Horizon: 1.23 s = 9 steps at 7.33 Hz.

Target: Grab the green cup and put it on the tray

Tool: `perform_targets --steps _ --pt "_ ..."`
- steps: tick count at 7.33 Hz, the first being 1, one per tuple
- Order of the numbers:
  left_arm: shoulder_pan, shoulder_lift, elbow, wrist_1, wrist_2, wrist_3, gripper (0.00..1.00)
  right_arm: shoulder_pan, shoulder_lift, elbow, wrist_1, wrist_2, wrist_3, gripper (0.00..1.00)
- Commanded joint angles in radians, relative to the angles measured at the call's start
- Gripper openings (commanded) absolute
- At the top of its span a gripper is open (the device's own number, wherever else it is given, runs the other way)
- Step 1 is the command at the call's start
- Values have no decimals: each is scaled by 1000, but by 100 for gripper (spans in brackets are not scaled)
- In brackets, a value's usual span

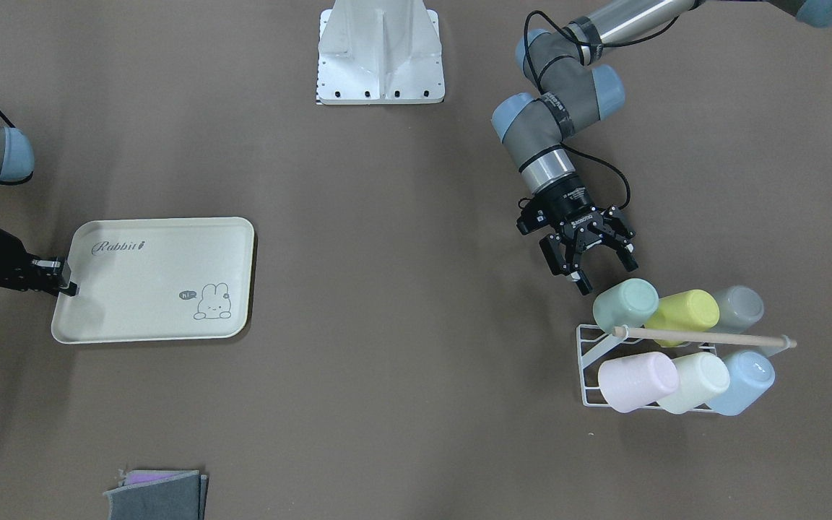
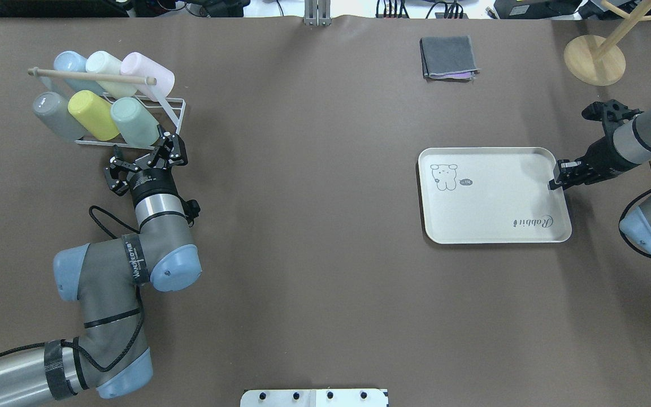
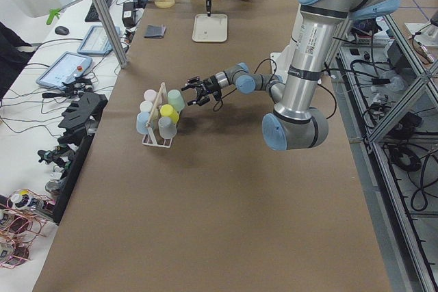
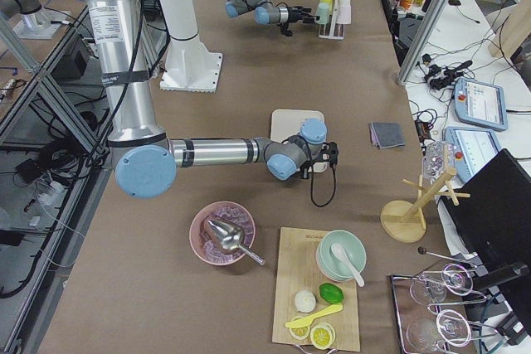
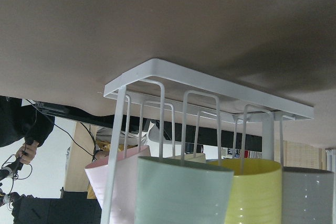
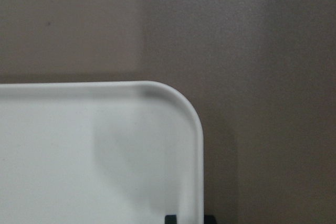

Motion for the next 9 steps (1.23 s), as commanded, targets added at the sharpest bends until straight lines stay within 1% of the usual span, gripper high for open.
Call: perform_targets --steps 1,3,5,6,7,9 --pt "-14 -21 41 -2 29 22 98 0 1 7 -1 2 1 0" --pt "-29 -32 65 -2 29 22 98 -2 2 10 -1 11 1 0" --pt "-35 -47 102 -2 30 22 98 0 48 10 -9 30 12 0" --pt "-45 -49 110 -4 53 21 98 0 62 15 -12 36 20 0" --pt "-45 -50 113 -7 55 22 98 -3 82 21 -12 45 53 0" --pt "-46 -58 142 -7 71 22 98 -66 155 21 -13 33 188 0"
